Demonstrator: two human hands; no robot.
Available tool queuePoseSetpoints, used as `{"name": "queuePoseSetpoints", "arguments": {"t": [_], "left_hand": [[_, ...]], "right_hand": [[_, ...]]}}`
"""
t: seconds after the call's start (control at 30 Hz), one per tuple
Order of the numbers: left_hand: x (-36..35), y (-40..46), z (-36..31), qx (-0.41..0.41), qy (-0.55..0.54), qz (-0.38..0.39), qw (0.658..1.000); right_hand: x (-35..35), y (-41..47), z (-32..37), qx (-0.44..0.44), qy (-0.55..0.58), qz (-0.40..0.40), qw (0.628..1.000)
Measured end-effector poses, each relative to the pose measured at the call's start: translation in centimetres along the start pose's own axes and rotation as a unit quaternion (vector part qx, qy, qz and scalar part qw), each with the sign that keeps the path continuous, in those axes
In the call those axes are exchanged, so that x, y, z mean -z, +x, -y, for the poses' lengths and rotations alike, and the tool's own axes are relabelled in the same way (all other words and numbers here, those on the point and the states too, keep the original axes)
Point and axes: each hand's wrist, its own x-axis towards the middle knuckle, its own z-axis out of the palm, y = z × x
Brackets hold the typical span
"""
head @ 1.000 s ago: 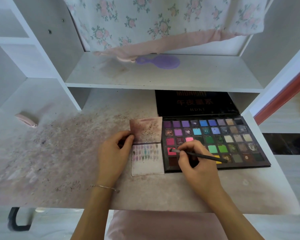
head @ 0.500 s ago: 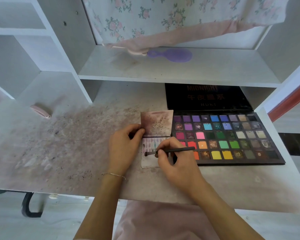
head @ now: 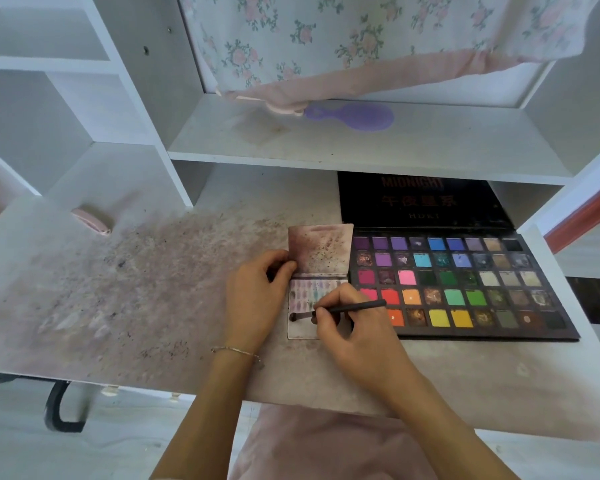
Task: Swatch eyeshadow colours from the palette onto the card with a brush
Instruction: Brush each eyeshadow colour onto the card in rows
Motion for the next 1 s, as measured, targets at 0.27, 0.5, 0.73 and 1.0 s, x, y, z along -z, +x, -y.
{"name": "queuePoseSetpoints", "arguments": {"t": [0.27, 0.5, 0.73, 1.0], "left_hand": [[-0.15, 0.14, 0.04, 0.0, 0.009, 0.001, 1.0], [-0.2, 0.14, 0.02, 0.005, 0.005, -0.005, 1.0], [-0.2, -0.01, -0.03, 0.004, 0.002, -0.006, 1.0], [-0.31, 0.06, 0.1, 0.014, -0.012, -0.01, 1.0]], "right_hand": [[0.08, 0.02, 0.01, -0.006, 0.006, 0.001, 1.0], [0.02, 0.0, -0.28, 0.0, 0.006, 0.004, 1.0], [-0.06, 0.09, -0.28, 0.008, 0.007, 0.009, 1.0], [-0.1, 0.18, -0.38, 0.009, 0.007, 0.007, 1.0]]}}
